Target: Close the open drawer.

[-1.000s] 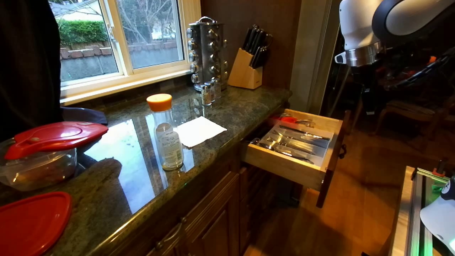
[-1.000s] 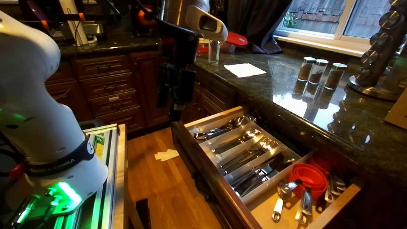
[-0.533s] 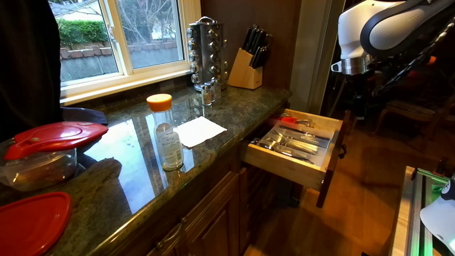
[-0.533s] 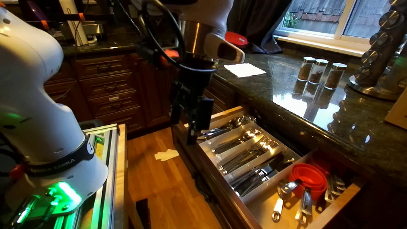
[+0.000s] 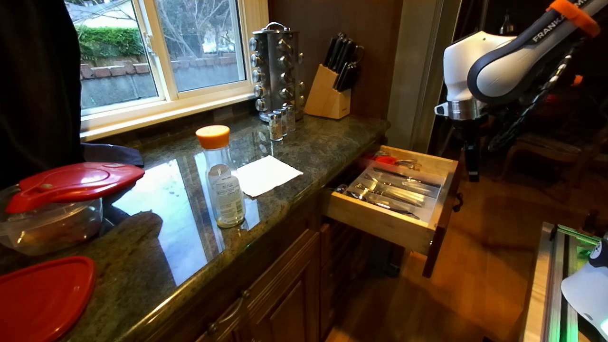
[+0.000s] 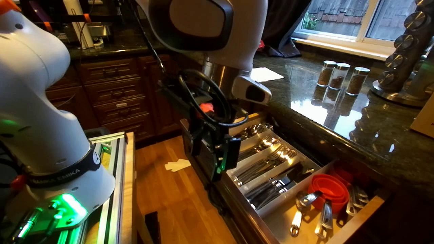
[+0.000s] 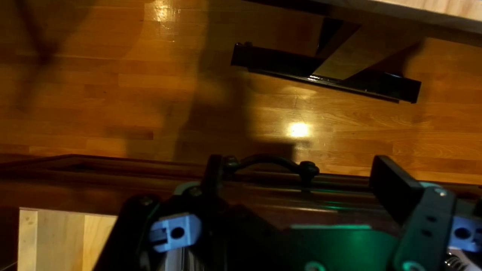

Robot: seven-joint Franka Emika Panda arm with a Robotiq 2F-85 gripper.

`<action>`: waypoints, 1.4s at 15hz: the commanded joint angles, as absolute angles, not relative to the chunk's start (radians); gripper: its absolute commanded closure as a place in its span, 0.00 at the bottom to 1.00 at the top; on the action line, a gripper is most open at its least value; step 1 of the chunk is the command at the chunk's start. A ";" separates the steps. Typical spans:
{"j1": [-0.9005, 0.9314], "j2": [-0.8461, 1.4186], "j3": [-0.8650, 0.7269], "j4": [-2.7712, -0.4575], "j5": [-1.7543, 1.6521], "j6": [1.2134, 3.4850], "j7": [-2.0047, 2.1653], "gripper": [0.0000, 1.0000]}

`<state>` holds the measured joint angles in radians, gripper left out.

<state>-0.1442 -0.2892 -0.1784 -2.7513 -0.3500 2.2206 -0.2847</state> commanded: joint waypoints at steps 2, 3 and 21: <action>-0.173 -0.187 -0.198 -2.750 -0.355 2.307 -0.303 0.00; -0.177 -0.173 -0.199 -2.750 -0.352 2.315 -0.295 0.00; -0.155 -0.074 -0.211 -2.749 -0.130 2.798 -0.482 0.00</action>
<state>-0.1790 -0.0936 -0.1989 -2.7485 -0.2187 2.7335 -0.3941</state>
